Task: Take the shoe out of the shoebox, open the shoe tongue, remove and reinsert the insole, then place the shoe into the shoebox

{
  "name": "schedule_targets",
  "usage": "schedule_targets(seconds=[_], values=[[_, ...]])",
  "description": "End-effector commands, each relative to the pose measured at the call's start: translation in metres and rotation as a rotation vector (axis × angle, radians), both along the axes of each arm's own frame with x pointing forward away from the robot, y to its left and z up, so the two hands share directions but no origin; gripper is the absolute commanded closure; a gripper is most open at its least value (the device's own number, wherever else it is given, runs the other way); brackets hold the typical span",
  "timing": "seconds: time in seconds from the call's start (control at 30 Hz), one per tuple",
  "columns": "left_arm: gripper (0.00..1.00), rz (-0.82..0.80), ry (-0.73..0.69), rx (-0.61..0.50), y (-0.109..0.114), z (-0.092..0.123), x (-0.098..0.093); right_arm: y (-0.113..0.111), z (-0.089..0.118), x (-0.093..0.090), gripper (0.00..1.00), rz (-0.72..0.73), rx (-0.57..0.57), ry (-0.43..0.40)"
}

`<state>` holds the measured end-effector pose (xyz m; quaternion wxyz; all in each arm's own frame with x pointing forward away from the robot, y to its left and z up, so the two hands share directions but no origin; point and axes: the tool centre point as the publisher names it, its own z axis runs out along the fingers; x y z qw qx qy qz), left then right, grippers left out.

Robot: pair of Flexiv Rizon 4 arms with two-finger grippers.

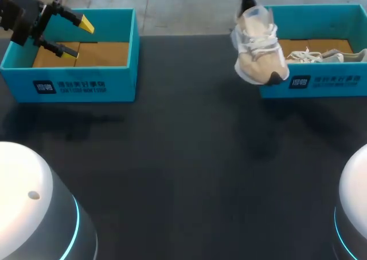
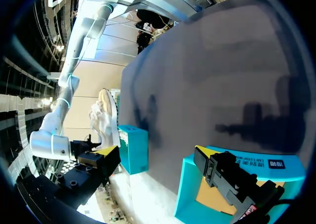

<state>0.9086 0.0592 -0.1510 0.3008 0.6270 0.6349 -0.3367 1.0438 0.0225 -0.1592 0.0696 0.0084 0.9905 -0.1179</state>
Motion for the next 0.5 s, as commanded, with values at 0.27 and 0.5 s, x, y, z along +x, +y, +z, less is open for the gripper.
schedule_targets(seconds=[0.27,0.5], values=[[0.00,0.001,-0.002,0.003,0.000,0.000,-0.001,-0.054,0.010,0.024,1.00,-0.049,-0.012,-0.044],[0.00,0.001,-0.002,0.003,0.000,0.000,-0.001,-0.063,0.009,0.031,1.00,-0.055,0.007,-0.064]])
